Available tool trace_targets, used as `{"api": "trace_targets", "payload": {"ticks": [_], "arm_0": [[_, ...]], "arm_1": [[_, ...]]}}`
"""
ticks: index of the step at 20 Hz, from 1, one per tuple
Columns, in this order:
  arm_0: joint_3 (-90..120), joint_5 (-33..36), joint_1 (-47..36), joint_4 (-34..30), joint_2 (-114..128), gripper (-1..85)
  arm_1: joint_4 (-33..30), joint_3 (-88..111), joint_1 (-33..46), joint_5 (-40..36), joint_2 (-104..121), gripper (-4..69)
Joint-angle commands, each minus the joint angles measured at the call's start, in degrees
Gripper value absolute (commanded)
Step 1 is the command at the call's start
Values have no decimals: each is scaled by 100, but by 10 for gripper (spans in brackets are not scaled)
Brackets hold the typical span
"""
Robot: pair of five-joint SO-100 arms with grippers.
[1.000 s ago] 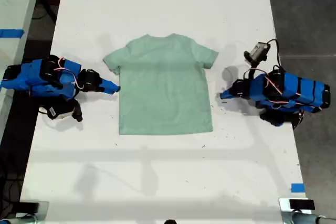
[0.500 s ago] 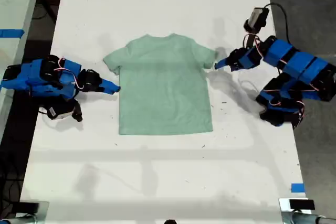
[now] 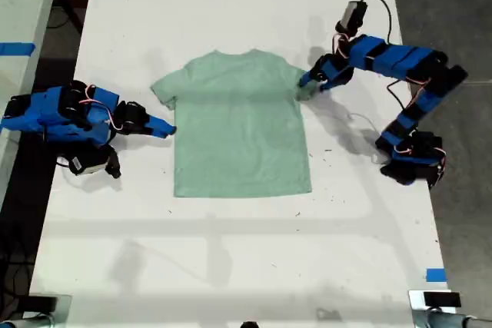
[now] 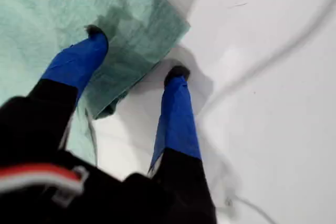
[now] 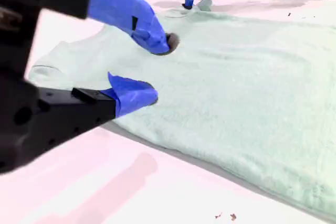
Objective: Fold t shirt
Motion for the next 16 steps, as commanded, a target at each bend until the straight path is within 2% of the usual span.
{"api": "trace_targets", "payload": {"ticks": [1,10,11,12,16], "arm_0": [[44,26,53,26,44,115],[44,26,53,26,44,115],[44,26,53,26,44,115],[44,26,53,26,44,115],[44,26,53,26,44,115]], "arm_1": [[-387,-352,-62,158,-422,232],[-299,-343,114,396,-422,257],[-246,-334,114,439,-422,177],[-158,-308,114,527,-422,-5],[-62,-554,-79,246,-316,-5]]}}
